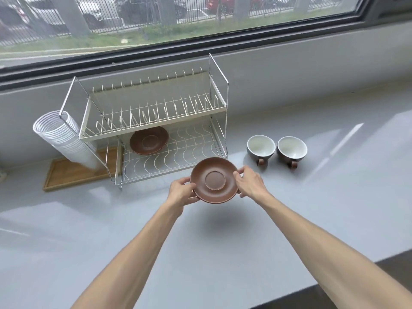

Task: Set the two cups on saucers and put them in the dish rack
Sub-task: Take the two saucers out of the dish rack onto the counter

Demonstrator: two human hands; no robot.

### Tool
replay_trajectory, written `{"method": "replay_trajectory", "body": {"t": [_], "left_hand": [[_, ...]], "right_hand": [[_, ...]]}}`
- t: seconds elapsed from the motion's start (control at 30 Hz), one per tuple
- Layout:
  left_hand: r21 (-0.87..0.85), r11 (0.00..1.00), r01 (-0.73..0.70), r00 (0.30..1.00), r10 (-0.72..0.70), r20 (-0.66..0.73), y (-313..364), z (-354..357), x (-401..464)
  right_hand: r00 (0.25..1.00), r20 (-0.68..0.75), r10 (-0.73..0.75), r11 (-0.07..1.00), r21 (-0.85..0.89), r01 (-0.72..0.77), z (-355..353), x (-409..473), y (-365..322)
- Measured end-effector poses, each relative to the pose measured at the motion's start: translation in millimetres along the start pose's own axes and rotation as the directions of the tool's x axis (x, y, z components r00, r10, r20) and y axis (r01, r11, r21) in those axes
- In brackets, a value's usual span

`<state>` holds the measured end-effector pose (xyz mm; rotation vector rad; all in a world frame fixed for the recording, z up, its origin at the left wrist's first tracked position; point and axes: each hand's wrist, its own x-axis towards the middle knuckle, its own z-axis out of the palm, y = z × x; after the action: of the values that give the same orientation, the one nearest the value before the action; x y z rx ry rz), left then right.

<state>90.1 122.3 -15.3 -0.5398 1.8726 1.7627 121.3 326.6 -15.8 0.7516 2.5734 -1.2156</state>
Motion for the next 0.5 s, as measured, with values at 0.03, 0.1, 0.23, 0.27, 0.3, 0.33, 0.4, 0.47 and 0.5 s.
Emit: {"method": "replay_trajectory", "body": {"t": [0.03, 0.1, 0.23, 0.27, 0.3, 0.33, 0.4, 0.47, 0.5], "left_hand": [[0.012, 1.0, 0.004, 1.0, -0.004, 0.018, -3, 6, -3], [0.038, 0.999, 0.015, 0.999, -0.017, 0.05, -9, 20, -8], [0.084, 0.996, 0.04, 0.992, -0.049, 0.114, -21, 50, -13], [0.09, 0.995, 0.048, 0.991, -0.059, 0.124, -24, 58, -14], [0.1, 0.994, 0.053, 0.989, -0.066, 0.132, -27, 67, -15], [0.112, 0.992, 0.055, 0.987, -0.071, 0.144, -30, 76, -16], [0.129, 0.99, 0.063, 0.979, -0.086, 0.183, -35, 94, -18], [0.144, 0.987, 0.077, 0.971, -0.107, 0.215, -38, 112, -20], [0.151, 0.985, 0.082, 0.967, -0.116, 0.227, -39, 120, -20]], "right_hand": [[1.0, -0.005, 0.017, 1.0, 0.014, -0.017, -3, -4, 9], [0.998, -0.014, 0.054, 0.997, 0.05, -0.054, -8, -13, 28], [0.991, -0.035, 0.132, 0.985, 0.118, -0.127, -19, -26, 68], [0.988, -0.044, 0.149, 0.982, 0.125, -0.143, -22, -29, 78], [0.985, -0.053, 0.167, 0.978, 0.133, -0.158, -26, -31, 87], [0.981, -0.062, 0.184, 0.975, 0.142, -0.174, -30, -32, 96], [0.973, -0.079, 0.217, 0.967, 0.157, -0.203, -40, -34, 114], [0.964, -0.097, 0.249, 0.958, 0.173, -0.23, -49, -35, 130], [0.959, -0.106, 0.262, 0.953, 0.182, -0.24, -54, -36, 138]]}}
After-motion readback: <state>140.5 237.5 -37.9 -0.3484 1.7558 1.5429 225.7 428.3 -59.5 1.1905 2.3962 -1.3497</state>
